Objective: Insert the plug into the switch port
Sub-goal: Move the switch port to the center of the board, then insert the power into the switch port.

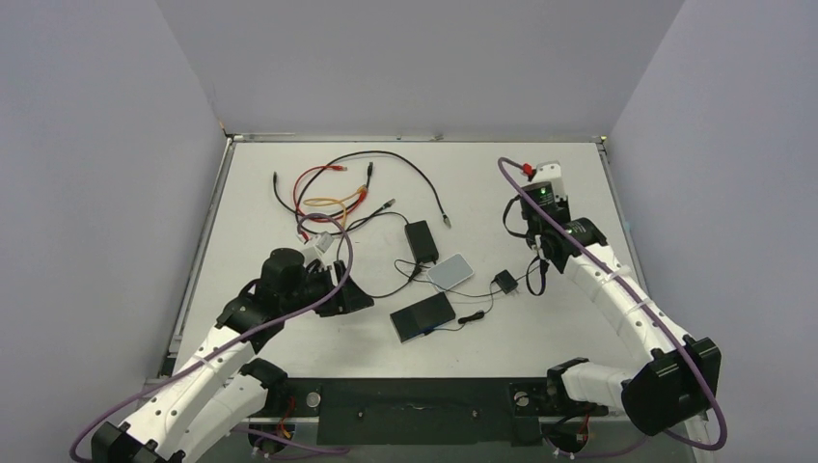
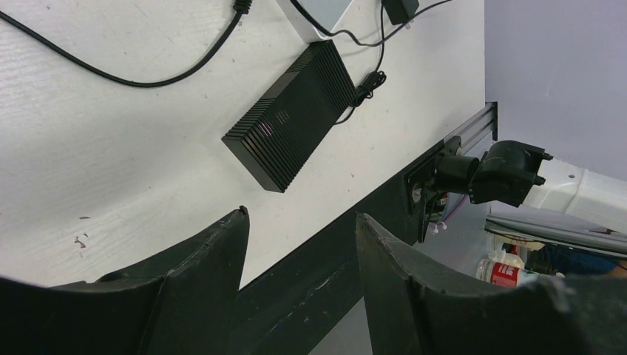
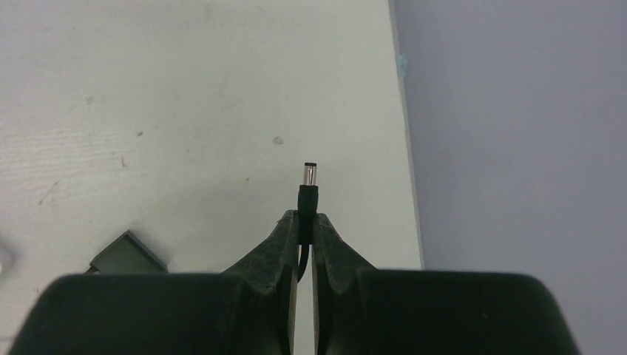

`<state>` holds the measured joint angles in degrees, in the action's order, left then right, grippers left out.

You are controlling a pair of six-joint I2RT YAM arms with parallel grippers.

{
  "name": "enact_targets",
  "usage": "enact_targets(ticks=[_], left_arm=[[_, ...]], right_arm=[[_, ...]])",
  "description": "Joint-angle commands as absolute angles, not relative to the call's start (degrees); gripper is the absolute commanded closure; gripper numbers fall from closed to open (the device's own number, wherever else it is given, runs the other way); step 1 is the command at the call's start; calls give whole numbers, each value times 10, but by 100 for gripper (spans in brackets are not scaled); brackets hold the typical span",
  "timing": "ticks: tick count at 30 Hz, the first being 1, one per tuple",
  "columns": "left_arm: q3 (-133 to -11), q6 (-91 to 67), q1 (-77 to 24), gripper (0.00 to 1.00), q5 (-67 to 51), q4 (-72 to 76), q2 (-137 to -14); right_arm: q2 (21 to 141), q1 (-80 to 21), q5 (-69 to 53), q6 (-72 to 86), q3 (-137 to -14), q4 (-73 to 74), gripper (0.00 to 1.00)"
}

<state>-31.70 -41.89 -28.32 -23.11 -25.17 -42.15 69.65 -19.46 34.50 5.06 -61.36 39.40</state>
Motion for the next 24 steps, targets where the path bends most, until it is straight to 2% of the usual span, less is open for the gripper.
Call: enact_targets(ticks=[1,8,16,24], left_arm=[[-310,-428,-279,48,-264,-191,-436],[-292,-436,-286,51,-307,-136,-481],[-275,-438,-294,57,-325,-103,-526],[-259,-439,-297,58,-324,-111,-542]], right_arm=[[673,-242,321,8,-591,365,100],[644,-279,169,-47,-560,337,100],[603,-377,6,-173,-525,358,100],[674,-452,-82,-213,-550,426,100]])
